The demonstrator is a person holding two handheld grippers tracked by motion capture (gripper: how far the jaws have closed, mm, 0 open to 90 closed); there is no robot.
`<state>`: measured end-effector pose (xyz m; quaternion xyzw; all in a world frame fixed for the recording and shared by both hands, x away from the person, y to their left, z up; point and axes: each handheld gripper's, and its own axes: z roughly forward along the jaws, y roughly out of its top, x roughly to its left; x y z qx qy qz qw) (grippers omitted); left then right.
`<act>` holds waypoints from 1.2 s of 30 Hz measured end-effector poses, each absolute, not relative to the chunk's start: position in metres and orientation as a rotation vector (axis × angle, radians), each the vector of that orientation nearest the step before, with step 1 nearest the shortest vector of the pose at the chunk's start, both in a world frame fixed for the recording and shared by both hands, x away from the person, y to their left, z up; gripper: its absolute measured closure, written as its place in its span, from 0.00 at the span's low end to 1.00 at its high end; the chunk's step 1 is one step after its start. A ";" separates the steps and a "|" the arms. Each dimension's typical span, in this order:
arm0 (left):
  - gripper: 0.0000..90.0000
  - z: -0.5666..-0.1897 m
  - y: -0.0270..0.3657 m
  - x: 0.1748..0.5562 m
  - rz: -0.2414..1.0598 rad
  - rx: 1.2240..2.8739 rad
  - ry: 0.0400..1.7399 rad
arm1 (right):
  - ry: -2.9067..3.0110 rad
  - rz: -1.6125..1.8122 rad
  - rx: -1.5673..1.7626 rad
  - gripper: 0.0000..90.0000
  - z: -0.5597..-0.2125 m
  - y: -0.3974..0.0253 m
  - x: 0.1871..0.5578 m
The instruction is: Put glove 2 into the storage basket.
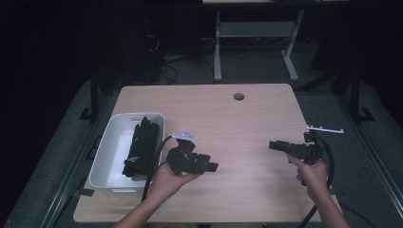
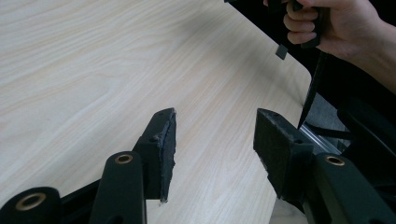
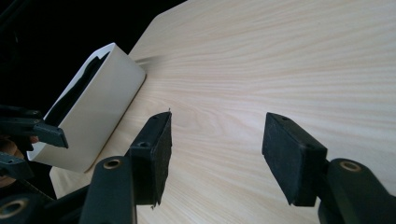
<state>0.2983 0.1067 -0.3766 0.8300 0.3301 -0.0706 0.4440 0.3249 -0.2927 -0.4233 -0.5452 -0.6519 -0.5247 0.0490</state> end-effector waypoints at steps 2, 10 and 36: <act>0.54 -0.378 0.105 0.298 -0.175 2.056 0.818 | -1.978 -1.593 -1.673 0.47 -0.426 -0.295 0.322; 0.53 -0.388 0.095 0.295 -0.169 2.083 0.809 | -1.978 -1.572 -1.688 0.46 -0.437 -0.305 0.313; 0.50 -0.410 0.085 0.286 -0.206 2.086 0.816 | -1.947 -1.591 -1.712 0.45 -0.456 -0.326 0.283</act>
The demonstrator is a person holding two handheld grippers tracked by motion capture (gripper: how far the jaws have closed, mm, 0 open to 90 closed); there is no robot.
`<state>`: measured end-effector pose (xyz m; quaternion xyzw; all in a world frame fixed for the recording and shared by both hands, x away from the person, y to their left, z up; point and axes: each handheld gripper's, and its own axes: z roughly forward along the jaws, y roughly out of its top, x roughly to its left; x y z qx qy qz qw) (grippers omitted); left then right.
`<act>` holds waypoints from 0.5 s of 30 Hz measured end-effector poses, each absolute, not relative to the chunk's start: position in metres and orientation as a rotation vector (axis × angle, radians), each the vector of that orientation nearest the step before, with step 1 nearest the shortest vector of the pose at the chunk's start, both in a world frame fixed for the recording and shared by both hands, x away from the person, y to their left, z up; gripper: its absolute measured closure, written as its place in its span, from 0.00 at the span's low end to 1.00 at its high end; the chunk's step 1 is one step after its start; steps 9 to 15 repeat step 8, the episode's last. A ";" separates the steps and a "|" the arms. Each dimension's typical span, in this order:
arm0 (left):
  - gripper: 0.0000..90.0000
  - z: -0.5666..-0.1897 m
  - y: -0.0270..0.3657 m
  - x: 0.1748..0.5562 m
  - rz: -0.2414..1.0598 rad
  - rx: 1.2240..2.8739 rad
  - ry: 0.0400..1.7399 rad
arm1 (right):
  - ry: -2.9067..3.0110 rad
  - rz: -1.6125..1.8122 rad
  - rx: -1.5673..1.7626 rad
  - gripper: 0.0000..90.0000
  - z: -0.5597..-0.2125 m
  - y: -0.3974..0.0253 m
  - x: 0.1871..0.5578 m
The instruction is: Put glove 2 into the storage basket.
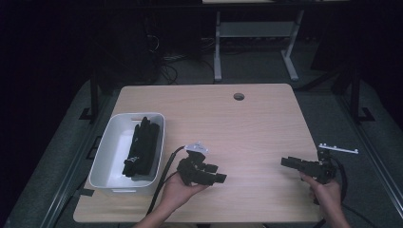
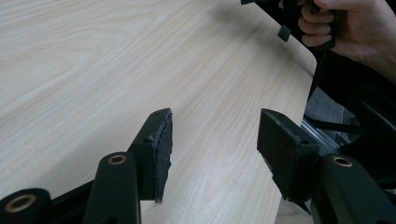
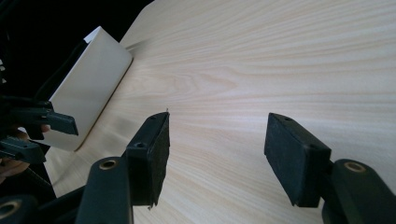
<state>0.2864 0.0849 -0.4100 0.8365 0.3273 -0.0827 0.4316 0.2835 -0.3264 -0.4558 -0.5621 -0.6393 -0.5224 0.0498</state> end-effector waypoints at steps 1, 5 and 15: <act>0.50 -0.410 0.085 0.286 -0.209 2.082 0.819 | -1.950 -1.593 -1.710 0.45 -0.456 -0.327 0.283; 0.49 -0.413 0.084 0.287 -0.203 2.089 0.824 | -1.952 -1.603 -1.705 0.44 -0.457 -0.328 0.279; 0.49 -0.413 0.085 0.288 -0.203 2.093 0.821 | -1.950 -1.603 -1.707 0.43 -0.458 -0.329 0.279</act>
